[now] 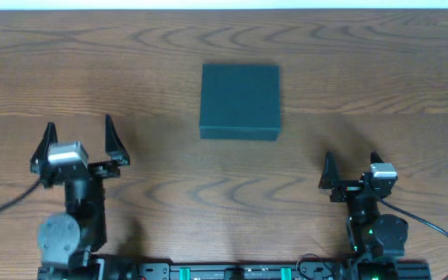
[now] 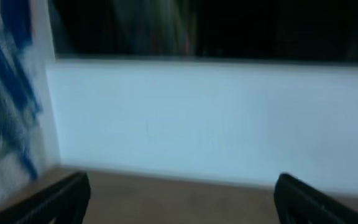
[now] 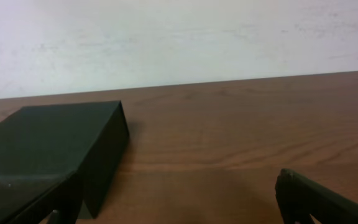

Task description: Pack container

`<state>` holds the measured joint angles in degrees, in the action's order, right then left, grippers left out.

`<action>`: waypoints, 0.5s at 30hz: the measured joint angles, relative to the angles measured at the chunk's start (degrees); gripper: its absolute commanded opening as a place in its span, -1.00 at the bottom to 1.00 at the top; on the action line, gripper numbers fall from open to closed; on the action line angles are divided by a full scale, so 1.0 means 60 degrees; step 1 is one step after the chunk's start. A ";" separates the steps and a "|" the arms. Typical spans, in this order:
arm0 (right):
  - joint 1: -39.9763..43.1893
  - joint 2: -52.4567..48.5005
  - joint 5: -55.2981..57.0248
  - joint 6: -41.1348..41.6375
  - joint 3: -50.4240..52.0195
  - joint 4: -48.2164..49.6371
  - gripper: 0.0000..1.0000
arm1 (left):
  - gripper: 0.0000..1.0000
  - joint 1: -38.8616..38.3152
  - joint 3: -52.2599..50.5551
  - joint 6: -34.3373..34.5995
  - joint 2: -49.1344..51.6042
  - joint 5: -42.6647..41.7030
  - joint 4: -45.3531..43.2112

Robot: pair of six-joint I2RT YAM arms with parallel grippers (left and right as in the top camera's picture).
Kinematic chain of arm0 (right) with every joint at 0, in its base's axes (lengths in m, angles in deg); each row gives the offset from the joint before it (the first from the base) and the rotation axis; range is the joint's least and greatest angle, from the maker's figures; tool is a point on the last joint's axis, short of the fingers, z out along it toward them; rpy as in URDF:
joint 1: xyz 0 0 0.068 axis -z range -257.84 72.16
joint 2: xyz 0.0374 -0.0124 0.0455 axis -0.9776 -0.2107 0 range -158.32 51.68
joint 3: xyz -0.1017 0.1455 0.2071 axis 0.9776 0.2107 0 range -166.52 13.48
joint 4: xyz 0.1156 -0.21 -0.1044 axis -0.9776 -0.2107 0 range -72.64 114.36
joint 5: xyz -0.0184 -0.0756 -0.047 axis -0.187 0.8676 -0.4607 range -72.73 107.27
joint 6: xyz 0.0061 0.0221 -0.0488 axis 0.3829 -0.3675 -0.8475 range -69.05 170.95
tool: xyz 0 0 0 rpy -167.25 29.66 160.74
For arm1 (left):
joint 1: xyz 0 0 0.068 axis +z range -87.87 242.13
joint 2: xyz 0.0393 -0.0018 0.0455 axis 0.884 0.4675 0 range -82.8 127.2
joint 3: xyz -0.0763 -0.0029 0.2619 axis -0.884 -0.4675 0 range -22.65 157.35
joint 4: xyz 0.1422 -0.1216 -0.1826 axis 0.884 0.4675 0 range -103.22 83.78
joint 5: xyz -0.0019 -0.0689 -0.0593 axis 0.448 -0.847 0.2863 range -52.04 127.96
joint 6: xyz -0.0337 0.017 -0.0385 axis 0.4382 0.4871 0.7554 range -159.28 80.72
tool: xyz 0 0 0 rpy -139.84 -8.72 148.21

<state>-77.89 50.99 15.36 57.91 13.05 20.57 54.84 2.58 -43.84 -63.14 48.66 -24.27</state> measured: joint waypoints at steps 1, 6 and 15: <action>0.0000 0.0004 0.0004 0.0000 0.0000 -0.0004 0.99 | 0.90 0.0040 -0.0353 -0.0073 -0.0186 0.0000 -0.0576; 0.0000 0.0004 0.0007 0.0000 0.0000 0.0000 0.99 | 0.90 0.0404 -0.1632 -0.0302 -0.1220 -0.0011 -0.2222; 0.0000 0.0000 0.0029 0.0000 0.0000 -0.0004 0.98 | 0.90 0.1056 -0.3803 -0.0444 -0.2936 -0.0229 -0.3373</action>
<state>-77.89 50.99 15.53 57.91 13.05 20.55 61.17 -20.24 -46.51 -80.75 47.28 -44.51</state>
